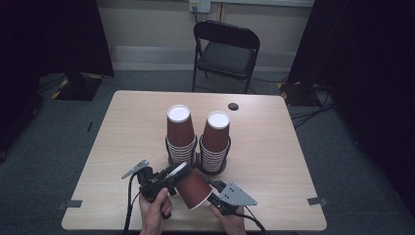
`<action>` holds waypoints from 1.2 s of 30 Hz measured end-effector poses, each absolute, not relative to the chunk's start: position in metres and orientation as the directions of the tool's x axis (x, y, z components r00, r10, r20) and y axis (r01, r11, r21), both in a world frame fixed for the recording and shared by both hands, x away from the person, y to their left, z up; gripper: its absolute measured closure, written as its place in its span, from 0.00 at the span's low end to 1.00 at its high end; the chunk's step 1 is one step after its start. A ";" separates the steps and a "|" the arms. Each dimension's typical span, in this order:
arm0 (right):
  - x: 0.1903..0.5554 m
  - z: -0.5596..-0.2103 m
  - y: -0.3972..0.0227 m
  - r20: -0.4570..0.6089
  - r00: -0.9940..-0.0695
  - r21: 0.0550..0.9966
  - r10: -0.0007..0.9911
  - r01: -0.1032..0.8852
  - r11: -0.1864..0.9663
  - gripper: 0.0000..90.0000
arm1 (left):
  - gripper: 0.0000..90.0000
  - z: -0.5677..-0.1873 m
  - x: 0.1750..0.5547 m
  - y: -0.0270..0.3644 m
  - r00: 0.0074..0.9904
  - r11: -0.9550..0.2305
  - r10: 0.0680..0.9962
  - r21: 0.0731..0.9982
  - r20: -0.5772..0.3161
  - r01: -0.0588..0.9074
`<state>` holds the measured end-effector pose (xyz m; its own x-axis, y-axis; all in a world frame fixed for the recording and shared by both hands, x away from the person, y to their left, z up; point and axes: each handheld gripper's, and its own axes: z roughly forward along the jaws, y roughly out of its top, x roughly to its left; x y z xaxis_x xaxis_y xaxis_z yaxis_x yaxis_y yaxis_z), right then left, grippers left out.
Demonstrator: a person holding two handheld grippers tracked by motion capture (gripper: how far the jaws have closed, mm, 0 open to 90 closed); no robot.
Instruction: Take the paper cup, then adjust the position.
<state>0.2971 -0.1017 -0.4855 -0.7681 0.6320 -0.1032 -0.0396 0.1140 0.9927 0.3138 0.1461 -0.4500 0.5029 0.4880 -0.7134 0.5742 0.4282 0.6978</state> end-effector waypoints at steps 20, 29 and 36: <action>0.301 -0.487 -0.108 -0.023 -0.764 0.984 0.645 0.097 0.150 0.95 | 0.18 -0.444 0.317 0.170 0.531 0.292 0.707 0.876 -0.468 0.383; 0.302 -0.487 -0.114 0.041 -0.753 0.969 0.657 0.190 0.157 0.95 | 0.20 -0.449 0.313 0.168 0.581 0.156 0.756 0.945 -0.301 0.288; 0.305 -0.486 -0.121 0.099 -0.749 0.955 0.655 0.255 0.148 0.95 | 0.30 -0.444 0.306 0.165 0.565 0.044 0.806 0.970 -0.175 0.238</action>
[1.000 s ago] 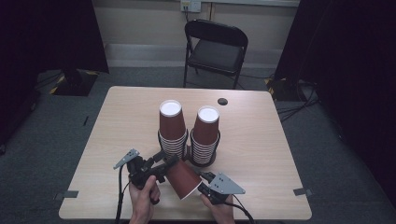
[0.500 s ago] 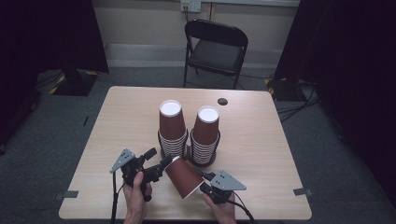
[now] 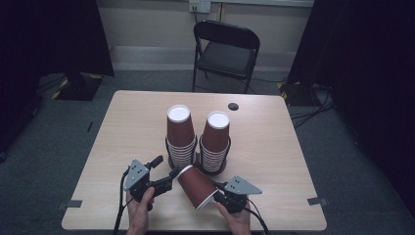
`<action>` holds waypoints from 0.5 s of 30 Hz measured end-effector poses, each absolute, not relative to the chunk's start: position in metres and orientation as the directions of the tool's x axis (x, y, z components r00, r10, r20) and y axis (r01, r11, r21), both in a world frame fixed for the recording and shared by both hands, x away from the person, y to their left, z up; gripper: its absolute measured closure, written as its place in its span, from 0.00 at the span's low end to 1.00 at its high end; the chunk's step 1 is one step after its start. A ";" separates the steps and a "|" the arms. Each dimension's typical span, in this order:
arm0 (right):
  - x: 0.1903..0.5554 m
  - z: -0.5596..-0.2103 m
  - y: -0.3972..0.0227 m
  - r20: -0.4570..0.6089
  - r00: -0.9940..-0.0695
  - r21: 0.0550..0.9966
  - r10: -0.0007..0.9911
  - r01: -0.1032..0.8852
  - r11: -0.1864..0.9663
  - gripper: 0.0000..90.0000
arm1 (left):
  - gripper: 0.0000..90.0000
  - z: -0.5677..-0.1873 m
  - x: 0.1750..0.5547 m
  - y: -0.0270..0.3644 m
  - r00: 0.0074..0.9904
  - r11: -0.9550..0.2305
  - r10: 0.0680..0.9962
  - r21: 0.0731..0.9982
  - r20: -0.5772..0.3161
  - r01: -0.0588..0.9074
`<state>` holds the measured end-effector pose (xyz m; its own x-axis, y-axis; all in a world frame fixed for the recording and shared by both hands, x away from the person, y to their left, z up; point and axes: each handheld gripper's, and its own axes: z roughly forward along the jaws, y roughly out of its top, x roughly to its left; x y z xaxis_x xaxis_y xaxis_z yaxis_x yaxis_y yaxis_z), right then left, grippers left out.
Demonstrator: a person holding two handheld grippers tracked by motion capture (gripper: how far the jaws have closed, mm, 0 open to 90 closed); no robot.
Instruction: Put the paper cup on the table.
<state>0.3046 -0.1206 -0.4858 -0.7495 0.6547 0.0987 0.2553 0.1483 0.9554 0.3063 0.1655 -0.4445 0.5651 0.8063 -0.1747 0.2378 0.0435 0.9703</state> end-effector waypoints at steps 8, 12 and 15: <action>0.310 -0.483 -0.125 0.136 -0.747 0.937 0.650 0.311 0.161 0.95 | 0.23 -0.446 0.302 0.162 0.636 -0.087 0.769 0.976 -0.061 0.198; 0.311 -0.483 -0.126 0.162 -0.749 0.928 0.643 0.337 0.159 0.95 | 0.20 -0.445 0.297 0.151 0.652 -0.155 0.758 0.975 0.012 0.162; 0.310 -0.480 -0.129 0.163 -0.751 0.925 0.640 0.343 0.167 0.95 | 0.20 -0.448 0.294 0.147 0.656 -0.210 0.751 0.969 0.075 0.131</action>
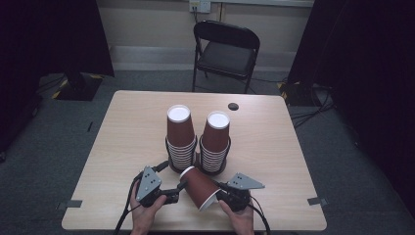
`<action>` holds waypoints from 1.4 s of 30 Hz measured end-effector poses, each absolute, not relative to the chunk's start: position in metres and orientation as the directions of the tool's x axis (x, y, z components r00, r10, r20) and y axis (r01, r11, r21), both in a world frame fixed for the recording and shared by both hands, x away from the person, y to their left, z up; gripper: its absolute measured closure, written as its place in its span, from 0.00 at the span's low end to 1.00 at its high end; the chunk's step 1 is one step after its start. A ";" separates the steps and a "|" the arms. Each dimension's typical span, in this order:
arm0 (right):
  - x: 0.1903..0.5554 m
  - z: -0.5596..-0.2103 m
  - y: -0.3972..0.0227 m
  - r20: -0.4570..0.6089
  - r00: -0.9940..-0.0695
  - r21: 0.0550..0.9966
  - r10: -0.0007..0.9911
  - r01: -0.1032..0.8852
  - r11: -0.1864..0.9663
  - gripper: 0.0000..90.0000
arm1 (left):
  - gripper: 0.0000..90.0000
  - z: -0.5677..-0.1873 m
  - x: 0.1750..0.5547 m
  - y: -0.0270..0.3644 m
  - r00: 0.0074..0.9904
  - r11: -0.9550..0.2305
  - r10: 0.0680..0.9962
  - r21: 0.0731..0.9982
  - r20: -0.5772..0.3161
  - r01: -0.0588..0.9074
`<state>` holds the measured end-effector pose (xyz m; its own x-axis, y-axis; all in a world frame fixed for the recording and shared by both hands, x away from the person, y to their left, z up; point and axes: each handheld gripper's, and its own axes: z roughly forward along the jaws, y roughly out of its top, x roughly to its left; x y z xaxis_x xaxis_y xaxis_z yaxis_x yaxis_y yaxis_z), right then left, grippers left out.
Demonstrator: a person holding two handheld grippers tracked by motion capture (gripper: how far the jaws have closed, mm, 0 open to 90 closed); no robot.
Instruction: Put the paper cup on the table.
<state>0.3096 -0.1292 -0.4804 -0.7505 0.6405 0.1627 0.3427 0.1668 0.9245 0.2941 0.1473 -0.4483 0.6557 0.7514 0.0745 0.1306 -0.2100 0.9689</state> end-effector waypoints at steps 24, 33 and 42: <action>0.319 -0.459 -0.144 0.179 -0.778 0.897 0.603 0.380 0.224 0.95 | 0.17 -0.461 0.276 0.128 0.659 -0.538 0.625 0.843 0.418 -0.024; 0.322 -0.452 -0.143 0.195 -0.787 0.890 0.586 0.392 0.231 0.95 | 0.17 -0.465 0.274 0.116 0.623 -0.603 0.604 0.796 0.497 -0.051; 0.325 -0.446 -0.139 0.201 -0.797 0.879 0.569 0.403 0.254 0.95 | 0.17 -0.468 0.272 0.105 0.595 -0.663 0.552 0.740 0.584 -0.111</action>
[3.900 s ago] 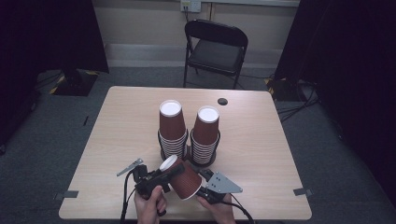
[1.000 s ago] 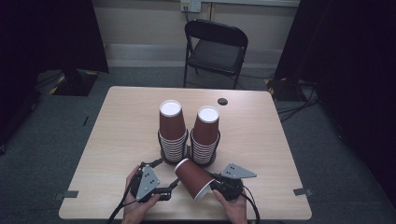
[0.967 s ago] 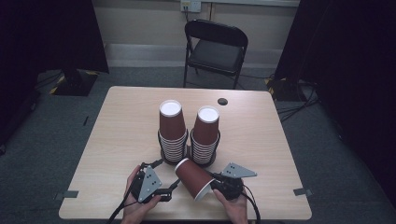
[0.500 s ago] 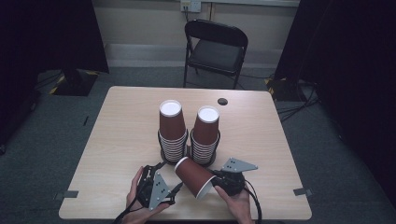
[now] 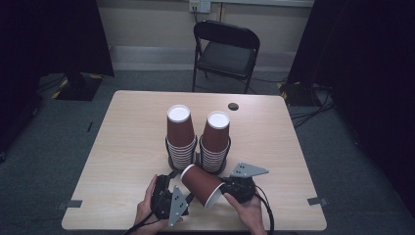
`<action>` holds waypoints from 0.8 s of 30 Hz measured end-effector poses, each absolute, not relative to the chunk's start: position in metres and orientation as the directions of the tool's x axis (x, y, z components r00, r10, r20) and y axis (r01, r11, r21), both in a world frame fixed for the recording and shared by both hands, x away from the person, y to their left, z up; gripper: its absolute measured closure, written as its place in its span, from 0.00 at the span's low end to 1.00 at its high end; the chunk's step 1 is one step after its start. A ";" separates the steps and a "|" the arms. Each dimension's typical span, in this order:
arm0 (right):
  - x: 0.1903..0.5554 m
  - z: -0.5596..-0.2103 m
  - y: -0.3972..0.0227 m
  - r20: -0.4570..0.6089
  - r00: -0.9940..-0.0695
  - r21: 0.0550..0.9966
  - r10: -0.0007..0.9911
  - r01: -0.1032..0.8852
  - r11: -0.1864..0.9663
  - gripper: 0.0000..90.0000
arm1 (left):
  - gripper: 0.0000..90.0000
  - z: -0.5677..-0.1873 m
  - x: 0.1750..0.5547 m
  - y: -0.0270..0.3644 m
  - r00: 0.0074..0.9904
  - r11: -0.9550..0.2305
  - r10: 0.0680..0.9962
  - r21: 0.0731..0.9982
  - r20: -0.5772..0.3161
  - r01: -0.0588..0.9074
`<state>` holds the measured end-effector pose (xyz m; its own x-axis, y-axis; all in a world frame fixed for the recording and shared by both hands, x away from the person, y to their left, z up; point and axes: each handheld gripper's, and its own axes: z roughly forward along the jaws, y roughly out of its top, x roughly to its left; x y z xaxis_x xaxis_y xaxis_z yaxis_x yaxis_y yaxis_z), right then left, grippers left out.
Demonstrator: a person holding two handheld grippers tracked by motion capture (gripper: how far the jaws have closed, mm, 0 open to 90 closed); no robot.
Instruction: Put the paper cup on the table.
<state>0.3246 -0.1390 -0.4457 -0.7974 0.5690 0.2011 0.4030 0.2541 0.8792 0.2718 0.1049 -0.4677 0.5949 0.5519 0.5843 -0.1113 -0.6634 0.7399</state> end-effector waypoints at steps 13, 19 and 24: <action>0.331 -0.439 -0.131 0.223 -0.799 0.847 0.559 0.443 0.294 0.95 | 0.14 -0.471 0.269 0.099 0.538 -0.703 0.530 0.694 0.655 -0.153; 0.333 -0.436 -0.128 0.225 -0.800 0.832 0.557 0.455 0.318 0.95 | 0.10 -0.471 0.269 0.099 0.521 -0.713 0.524 0.682 0.673 -0.164; 0.334 -0.436 -0.126 0.234 -0.804 0.822 0.547 0.464 0.330 0.95 | 0.07 -0.471 0.269 0.096 0.499 -0.736 0.510 0.656 0.700 -0.169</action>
<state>0.3344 -0.1257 -0.4357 -0.8039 0.5469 0.2338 0.4638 0.3303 0.8220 0.2695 0.0958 -0.4711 0.4993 0.5100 0.7005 -0.1687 -0.7358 0.6559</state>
